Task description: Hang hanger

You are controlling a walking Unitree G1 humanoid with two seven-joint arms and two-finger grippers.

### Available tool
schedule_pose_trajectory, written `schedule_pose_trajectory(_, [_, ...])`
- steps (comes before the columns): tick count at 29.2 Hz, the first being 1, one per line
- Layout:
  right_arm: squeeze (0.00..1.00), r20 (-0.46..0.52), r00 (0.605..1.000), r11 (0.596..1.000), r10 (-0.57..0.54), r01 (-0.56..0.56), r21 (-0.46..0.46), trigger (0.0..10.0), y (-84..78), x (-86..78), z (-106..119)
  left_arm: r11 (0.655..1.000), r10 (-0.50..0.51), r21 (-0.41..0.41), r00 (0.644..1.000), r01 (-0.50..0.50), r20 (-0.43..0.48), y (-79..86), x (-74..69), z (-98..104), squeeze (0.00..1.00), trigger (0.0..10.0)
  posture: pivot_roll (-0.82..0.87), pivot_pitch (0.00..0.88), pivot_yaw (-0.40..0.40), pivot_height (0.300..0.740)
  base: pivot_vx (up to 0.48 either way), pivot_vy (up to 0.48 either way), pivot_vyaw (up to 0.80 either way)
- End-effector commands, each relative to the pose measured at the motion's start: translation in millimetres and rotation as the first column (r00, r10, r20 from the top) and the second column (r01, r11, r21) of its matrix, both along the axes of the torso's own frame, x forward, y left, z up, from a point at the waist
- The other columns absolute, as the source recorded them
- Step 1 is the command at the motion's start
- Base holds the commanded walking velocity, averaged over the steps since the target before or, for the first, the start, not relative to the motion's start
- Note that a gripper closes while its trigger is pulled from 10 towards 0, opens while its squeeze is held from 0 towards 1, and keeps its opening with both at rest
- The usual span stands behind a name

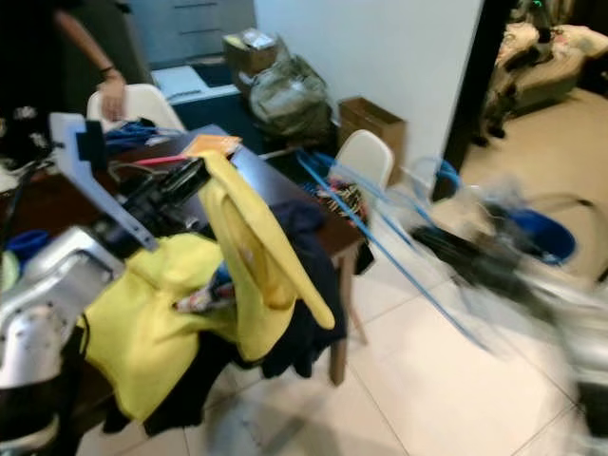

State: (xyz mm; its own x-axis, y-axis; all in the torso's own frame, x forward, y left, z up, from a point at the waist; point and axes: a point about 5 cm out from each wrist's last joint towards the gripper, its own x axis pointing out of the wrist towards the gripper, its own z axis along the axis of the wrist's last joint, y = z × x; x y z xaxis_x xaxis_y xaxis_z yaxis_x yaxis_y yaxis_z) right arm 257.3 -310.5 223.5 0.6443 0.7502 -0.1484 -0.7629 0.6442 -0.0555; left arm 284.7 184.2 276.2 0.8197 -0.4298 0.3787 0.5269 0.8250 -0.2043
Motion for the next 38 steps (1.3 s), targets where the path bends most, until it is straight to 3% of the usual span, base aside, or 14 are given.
schedule_pose_trajectory(1, [0.00,0.016,0.989,0.989,0.145,-0.145,0.029,10.0,13.4,-7.0,11,0.999,-0.045,0.027,0.999,0.045,0.005,-10.2,-1.0,1,0.00,10.0,-0.01,0.000,0.013,0.740,0.000,0.000,0.00])
schedule_pose_trajectory(4, [0.00,0.004,0.983,0.983,0.183,-0.183,0.031,10.0,11.9,-14.6,16,0.998,-0.044,0.034,0.999,0.044,0.005,-9.8,-1.4,1,0.00,10.0,-0.02,0.000,0.016,0.740,0.000,0.000,0.00])
schedule_pose_trajectory(5, [0.00,-0.065,0.959,0.960,0.277,-0.278,-0.004,10.0,10.7,-30.5,18,0.999,-0.038,0.039,0.999,0.038,0.007,-7.8,-1.4,2,0.00,10.0,-0.02,0.000,0.019,0.740,0.000,0.000,0.00])
schedule_pose_trajectory(8, [0.00,-0.098,0.941,0.945,0.325,-0.328,-0.012,10.0,12.5,-36.1,20,0.999,-0.035,0.039,0.999,0.035,0.009,-6.3,-1.4,4,0.00,10.0,-0.02,0.000,0.017,0.740,0.000,0.000,0.00])
schedule_pose_trajectory(10, [0.00,-0.095,0.931,0.935,0.353,-0.355,-0.008,10.0,20.0,-35.8,20,0.999,-0.036,0.037,0.999,0.035,0.010,-5.6,-1.4,5,0.00,10.0,-0.02,0.000,0.019,0.740,0.000,0.000,0.00])
schedule_pose_trajectory(12, [0.00,-0.075,0.896,0.899,0.438,-0.439,0.012,10.0,41.0,-36.7,23,0.998,-0.040,0.040,0.999,0.040,0.009,-5.7,-1.4,6,0.00,10.0,-0.02,0.000,0.021,0.740,0.000,0.000,0.00])
schedule_pose_trajectory(13, [0.00,-0.075,0.896,0.899,0.438,-0.439,0.012,10.0,41.0,-36.7,23,0.998,-0.040,0.040,0.999,0.040,0.009,-5.7,-1.4,6,0.00,10.0,-0.02,0.000,0.021,0.740,0.000,0.000,0.00])
schedule_pose_trajectory(15, [0.00,-0.047,0.883,0.884,0.468,-0.468,0.005,10.0,57.5,-33.4,22,0.998,-0.045,0.043,0.999,0.045,0.007,-7.0,-1.4,6,0.00,10.0,-0.02,0.000,0.024,0.740,0.000,0.000,0.00])
schedule_pose_trajectory(24, [0.00,-0.019,0.891,0.891,0.453,-0.453,0.021,10.0,87.7,-23.1,11,0.997,-0.062,0.045,0.998,0.061,0.007,-10.5,-2.1,6,0.00,10.0,-0.01,0.000,0.028,0.740,0.000,0.000,0.00])
schedule_pose_trajectory(38, [0.00,-0.041,0.919,0.916,0.391,-0.393,-0.084,10.0,93.7,-18.7,7,0.997,-0.059,0.041,0.998,0.058,0.016,-10.1,-2.3,9,0.00,10.0,0.00,0.000,0.022,0.740,0.000,0.000,0.00])
